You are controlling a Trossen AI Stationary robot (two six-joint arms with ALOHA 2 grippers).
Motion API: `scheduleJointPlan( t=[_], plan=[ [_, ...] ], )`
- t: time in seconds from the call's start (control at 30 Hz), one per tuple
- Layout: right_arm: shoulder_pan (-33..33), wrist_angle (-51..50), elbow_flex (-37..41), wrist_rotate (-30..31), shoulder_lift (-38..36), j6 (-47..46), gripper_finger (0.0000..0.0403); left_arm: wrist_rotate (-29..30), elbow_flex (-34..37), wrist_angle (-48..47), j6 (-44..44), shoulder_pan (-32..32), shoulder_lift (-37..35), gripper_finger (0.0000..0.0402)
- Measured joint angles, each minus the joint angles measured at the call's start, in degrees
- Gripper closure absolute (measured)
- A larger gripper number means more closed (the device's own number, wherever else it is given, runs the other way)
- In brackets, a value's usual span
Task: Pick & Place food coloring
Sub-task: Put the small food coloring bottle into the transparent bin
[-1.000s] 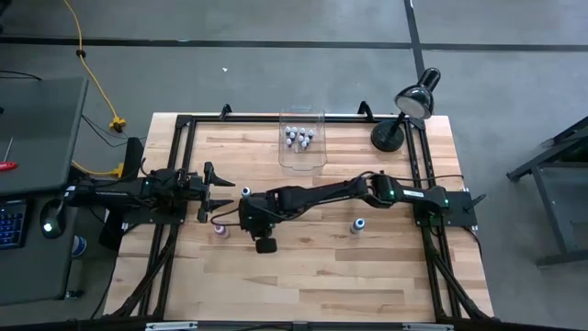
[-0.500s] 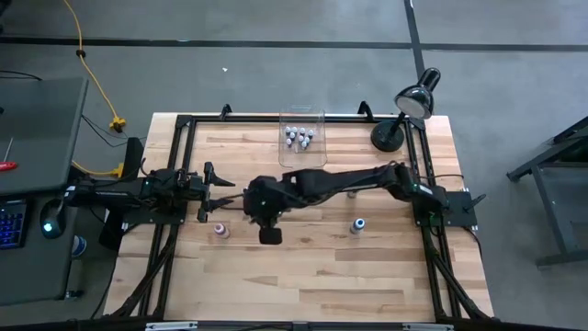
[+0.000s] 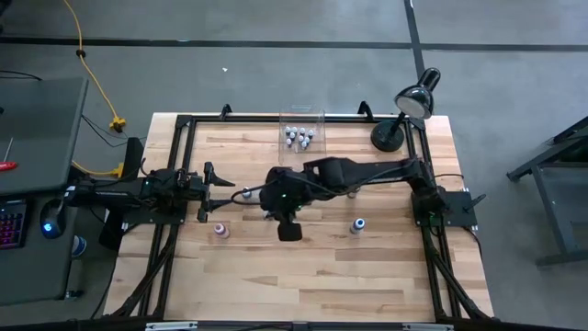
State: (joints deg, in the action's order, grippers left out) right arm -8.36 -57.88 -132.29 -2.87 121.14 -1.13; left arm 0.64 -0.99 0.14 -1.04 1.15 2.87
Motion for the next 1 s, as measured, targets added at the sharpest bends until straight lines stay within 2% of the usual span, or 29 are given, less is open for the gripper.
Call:
scheduleJointPlan(
  t=[0.2,0.57,0.73,0.83,1.0],
  plan=[
    [0.0,-4.8,0.0,2.8,-2.4,0.5,0.0361,0.0,0.0,0.0,0.0,0.0,0.0,0.0163],
    [3.4,-8.4,0.0,11.7,-7.5,-9.5,0.0361,0.0,0.0,0.0,0.0,0.0,0.0,0.0163],
    [6.3,-12.1,0.0,21.2,-8.1,-18.8,0.0361,0.0,0.0,0.0,0.0,0.0,0.0,0.0163],
    [7.7,-14.1,0.0,26.4,-8.1,-21.1,0.0361,0.0,0.0,0.0,0.0,0.0,0.0,0.0163],
    [9.6,-16.2,0.0,26.4,-8.1,-22.5,0.0361,0.0,0.0,0.0,0.0,0.0,0.0,0.0163]
  ],
)
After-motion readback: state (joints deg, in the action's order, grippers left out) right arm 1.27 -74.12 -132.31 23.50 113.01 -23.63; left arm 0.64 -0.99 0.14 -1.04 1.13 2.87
